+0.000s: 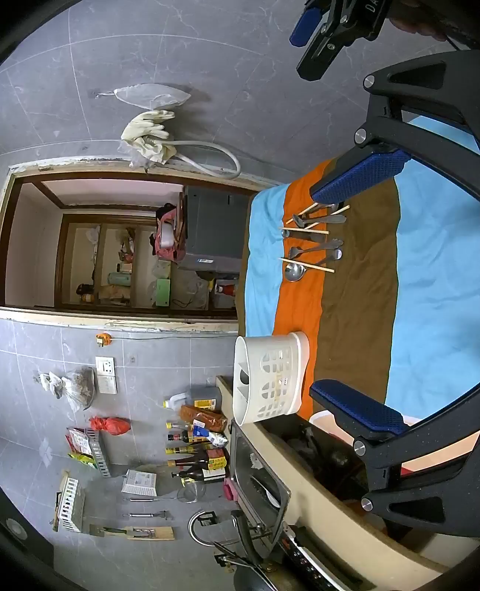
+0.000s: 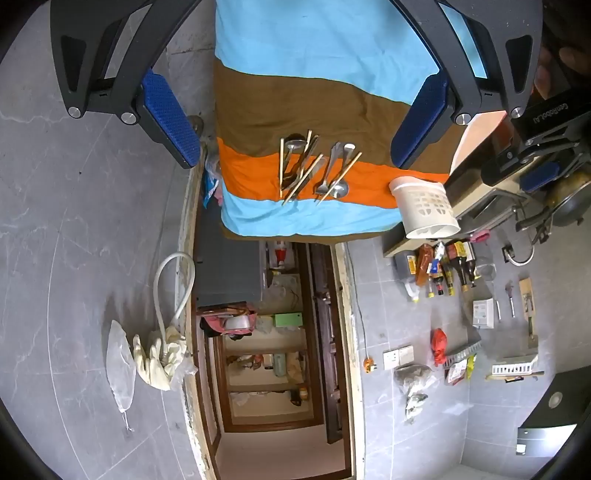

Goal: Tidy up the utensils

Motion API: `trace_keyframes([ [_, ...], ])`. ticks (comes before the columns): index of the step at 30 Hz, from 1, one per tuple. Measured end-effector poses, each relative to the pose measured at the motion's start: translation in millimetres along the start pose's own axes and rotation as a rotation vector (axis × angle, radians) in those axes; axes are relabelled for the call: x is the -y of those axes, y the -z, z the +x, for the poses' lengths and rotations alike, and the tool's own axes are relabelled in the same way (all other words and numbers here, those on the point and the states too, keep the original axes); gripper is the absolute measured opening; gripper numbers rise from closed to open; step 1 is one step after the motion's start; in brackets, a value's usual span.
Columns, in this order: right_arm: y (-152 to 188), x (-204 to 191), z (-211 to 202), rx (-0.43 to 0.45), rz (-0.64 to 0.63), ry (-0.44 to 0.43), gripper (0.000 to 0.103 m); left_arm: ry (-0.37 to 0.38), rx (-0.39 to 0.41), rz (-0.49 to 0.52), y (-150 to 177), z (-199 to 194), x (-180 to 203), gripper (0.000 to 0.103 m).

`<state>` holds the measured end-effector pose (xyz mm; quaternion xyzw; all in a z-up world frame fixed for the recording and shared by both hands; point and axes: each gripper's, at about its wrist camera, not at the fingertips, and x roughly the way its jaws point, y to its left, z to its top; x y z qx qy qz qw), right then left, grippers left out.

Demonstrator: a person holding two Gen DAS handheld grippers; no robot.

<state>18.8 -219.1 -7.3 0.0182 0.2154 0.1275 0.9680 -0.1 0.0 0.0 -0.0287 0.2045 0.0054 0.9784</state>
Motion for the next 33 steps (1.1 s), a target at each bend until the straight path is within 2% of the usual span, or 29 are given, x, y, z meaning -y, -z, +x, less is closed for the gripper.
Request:
trace_keyframes([
  [33, -1, 6, 12, -0.008, 0.003, 0.000, 0.103, 0.003, -0.008, 0.002, 0, 0, 0, 0.093],
])
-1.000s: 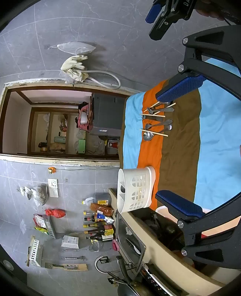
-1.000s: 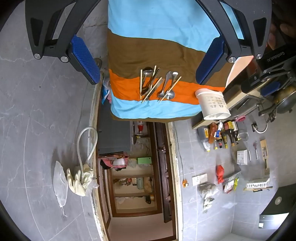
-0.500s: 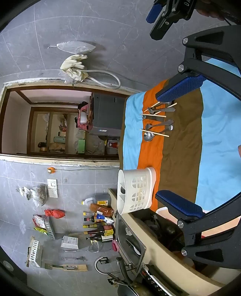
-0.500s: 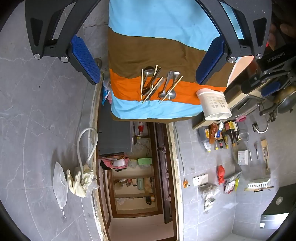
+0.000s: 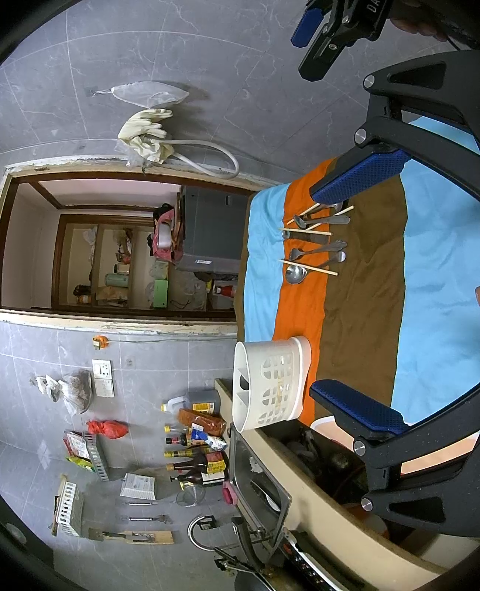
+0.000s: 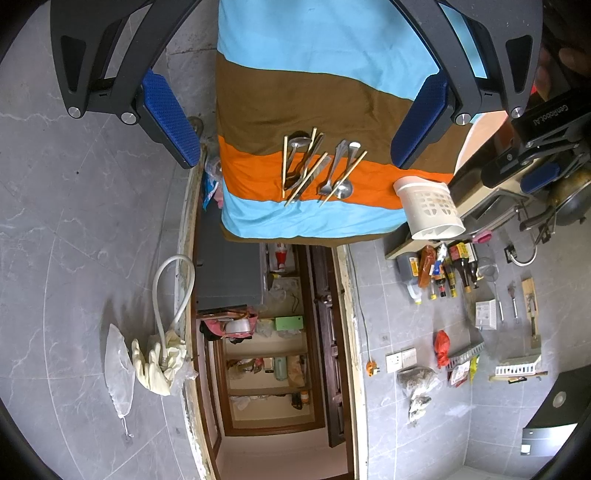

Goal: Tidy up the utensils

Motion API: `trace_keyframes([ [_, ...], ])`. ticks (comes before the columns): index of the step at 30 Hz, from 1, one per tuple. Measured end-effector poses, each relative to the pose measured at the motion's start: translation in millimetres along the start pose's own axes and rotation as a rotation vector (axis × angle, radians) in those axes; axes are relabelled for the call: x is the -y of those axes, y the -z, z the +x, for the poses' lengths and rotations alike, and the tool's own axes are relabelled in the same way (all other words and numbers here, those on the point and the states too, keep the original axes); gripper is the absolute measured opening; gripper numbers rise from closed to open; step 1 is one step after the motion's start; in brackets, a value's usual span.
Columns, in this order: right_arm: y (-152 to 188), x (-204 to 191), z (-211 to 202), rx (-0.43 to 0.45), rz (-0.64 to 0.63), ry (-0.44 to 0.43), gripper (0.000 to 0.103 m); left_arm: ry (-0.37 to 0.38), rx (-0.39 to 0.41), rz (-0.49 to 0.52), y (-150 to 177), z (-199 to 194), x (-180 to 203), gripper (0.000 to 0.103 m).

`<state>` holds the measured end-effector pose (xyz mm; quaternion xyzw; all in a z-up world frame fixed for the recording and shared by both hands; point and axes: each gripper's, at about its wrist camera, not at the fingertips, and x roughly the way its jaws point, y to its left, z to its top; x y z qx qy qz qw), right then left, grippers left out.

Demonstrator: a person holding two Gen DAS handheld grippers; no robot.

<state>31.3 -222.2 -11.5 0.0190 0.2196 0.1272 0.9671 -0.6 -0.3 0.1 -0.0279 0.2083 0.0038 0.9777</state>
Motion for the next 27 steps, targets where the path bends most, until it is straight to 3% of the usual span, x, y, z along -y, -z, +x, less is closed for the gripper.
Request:
trace_keyframes([
  [27, 0.1, 1.8, 3.2, -0.005, 0.001, -0.001, 0.103, -0.001, -0.002, 0.000, -0.5, 2.4, 0.3, 0.093],
])
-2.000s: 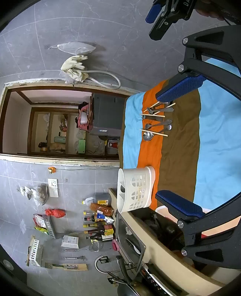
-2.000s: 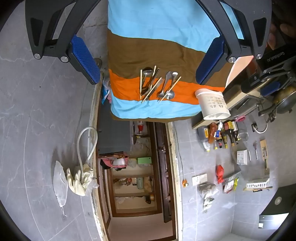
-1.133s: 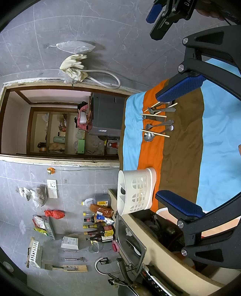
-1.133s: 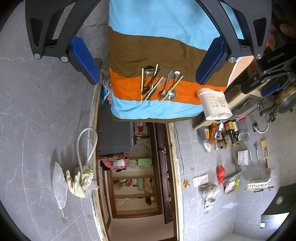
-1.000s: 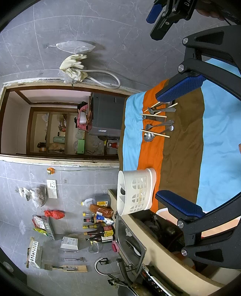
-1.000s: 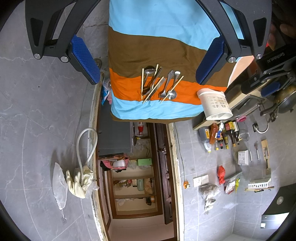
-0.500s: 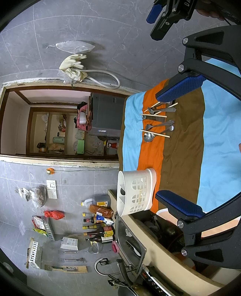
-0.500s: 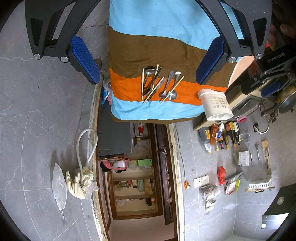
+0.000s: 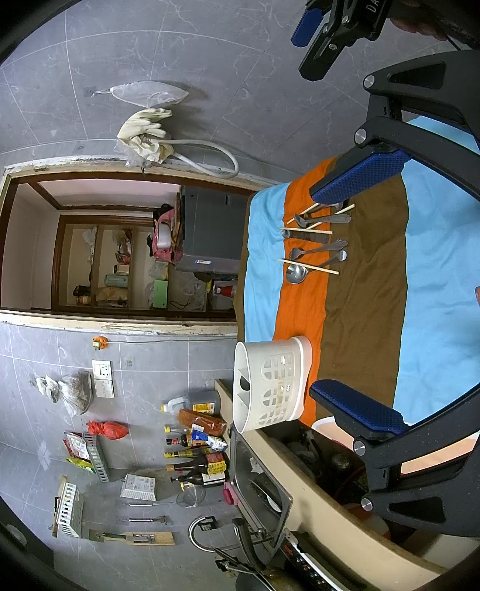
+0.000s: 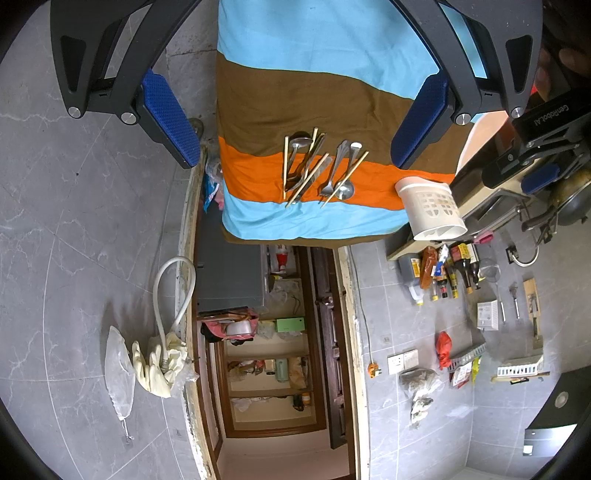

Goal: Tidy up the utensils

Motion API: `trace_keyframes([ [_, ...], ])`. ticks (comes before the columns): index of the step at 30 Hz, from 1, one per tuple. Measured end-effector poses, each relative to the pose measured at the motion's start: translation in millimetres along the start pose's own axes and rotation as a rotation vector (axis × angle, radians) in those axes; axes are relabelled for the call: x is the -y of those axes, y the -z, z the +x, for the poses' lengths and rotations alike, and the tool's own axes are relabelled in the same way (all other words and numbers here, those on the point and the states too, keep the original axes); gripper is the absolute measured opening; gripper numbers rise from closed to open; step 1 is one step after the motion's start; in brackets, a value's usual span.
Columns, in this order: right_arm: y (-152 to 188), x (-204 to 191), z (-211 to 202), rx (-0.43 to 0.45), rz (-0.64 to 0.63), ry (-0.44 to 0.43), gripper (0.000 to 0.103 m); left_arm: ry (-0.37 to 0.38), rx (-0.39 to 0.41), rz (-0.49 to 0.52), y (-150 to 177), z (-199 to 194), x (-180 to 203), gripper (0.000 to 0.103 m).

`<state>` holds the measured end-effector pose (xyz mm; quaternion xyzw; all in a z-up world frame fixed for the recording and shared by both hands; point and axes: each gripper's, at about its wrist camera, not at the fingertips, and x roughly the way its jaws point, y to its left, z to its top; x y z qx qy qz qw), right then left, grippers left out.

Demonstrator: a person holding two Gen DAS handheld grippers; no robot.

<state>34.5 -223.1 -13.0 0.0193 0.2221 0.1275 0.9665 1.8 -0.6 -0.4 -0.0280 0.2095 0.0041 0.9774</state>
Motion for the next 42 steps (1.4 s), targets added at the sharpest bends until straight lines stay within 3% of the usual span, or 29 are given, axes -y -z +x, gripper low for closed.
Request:
trace_keyframes([
  [29, 0, -8, 15, -0.015, 0.014, 0.042, 0.103, 0.037, -0.020, 0.012, -1, 21, -11, 0.093],
  [37, -4, -18, 27, -0.029, 0.035, 0.074, 0.103, 0.074, -0.036, 0.044, -4, 39, -23, 0.093],
  [42, -8, -22, 38, -0.022, 0.032, 0.118, 0.103, 0.141, -0.032, 0.059, -15, 60, -29, 0.093],
])
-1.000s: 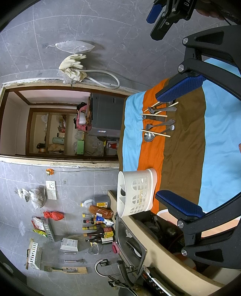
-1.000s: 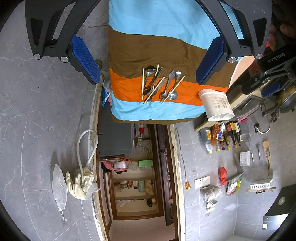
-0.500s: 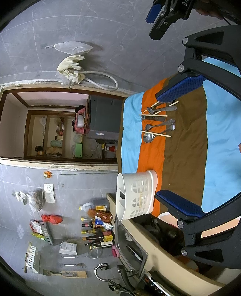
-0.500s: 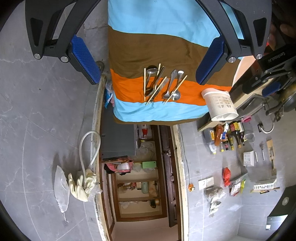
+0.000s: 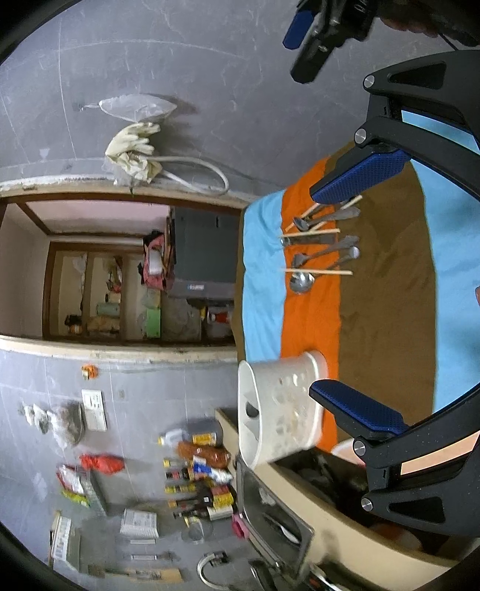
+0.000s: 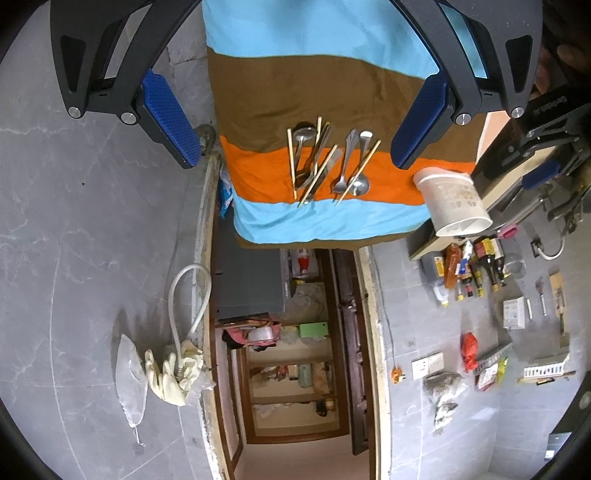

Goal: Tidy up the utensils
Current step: 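Lower the left tool toward a chopstick while the right tool lowers toward another chopstick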

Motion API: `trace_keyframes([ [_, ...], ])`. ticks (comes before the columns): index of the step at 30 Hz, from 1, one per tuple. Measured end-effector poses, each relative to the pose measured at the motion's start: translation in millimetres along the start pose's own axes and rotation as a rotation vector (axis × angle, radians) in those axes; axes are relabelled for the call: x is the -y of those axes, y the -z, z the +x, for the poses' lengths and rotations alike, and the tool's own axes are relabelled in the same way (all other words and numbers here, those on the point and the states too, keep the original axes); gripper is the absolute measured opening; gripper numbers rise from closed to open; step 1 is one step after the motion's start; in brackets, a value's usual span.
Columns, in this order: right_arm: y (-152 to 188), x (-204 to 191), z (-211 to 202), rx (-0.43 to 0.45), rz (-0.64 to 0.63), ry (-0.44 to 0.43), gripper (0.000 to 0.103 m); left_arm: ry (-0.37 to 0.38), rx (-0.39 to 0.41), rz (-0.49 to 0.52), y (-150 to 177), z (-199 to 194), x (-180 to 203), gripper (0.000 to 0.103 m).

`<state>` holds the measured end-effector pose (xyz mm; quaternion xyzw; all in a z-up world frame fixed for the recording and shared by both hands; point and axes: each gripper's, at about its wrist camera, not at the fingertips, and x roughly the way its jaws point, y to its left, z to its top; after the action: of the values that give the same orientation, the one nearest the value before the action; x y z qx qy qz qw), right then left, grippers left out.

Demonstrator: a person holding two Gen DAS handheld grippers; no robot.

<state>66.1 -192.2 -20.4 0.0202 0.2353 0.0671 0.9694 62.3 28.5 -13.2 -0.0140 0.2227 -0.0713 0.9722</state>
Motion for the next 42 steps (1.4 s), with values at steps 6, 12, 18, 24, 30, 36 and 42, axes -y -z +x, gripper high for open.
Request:
trace_keyframes([
  [6, -12, 1, 17, -0.008, -0.008, 0.037, 0.103, 0.051, 0.030, 0.010, -25, 28, -4, 0.093],
  [12, -26, 9, 44, -0.021, -0.030, 0.039, 0.103, 0.046, 0.004, 0.008, -37, 70, -9, 0.093],
  [18, -35, 26, 98, -0.096, -0.032, 0.018, 0.103, 0.043, -0.091, 0.013, -37, 122, -15, 0.092],
  [24, -28, 44, 171, -0.242, 0.011, -0.039, 0.072, 0.037, -0.199, 0.031, -26, 175, -16, 0.077],
  [30, -9, 45, 218, -0.358, 0.016, -0.109, 0.047, 0.067, -0.355, 0.028, -3, 221, -15, 0.043],
  [36, 11, 37, 238, -0.462, -0.014, -0.169, 0.034, 0.100, -0.473, 0.030, 21, 249, -9, 0.024],
  [42, 21, 35, 250, -0.520, -0.011, -0.182, 0.021, 0.101, -0.531, 0.017, 25, 260, -9, 0.011],
])
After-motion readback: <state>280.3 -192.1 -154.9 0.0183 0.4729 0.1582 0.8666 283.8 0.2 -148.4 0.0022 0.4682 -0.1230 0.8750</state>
